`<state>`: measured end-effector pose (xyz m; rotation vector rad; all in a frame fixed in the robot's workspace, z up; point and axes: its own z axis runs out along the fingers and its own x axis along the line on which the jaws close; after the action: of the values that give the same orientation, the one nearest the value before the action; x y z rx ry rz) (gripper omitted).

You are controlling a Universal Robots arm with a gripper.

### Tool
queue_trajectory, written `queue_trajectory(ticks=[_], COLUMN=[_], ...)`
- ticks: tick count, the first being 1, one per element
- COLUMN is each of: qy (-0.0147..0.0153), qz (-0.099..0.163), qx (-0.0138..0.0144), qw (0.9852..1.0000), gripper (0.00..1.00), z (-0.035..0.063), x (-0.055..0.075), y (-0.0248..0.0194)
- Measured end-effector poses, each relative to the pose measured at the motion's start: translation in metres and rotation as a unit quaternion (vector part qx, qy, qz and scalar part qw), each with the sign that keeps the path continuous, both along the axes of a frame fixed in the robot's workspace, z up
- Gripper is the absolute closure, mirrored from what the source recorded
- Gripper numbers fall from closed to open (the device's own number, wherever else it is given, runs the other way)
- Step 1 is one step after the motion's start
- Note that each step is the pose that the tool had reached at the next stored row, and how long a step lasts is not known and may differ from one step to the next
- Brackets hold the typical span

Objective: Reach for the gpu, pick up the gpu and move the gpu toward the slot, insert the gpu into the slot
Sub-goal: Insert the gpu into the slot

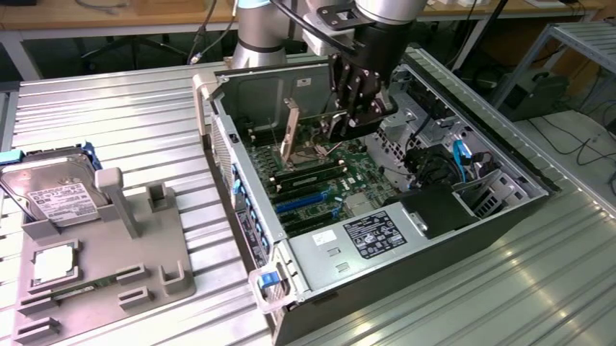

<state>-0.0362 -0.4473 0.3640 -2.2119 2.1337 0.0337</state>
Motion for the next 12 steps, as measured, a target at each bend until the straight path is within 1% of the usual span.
queue_trajectory(ticks=[1,10,12], qy=[0.0000,0.0003,0.0003], qz=[-0.003,-0.005,-0.005], qx=[0.0000,-0.0003,-0.0004], qw=[1.0000,1.0000,1.0000], gripper=[0.73,0.73,0.73], z=[-0.0016,-0.0044,-0.0047], x=[0.0000,-0.0003,-0.0034], y=[-0.0001,-0.0007,-0.0007])
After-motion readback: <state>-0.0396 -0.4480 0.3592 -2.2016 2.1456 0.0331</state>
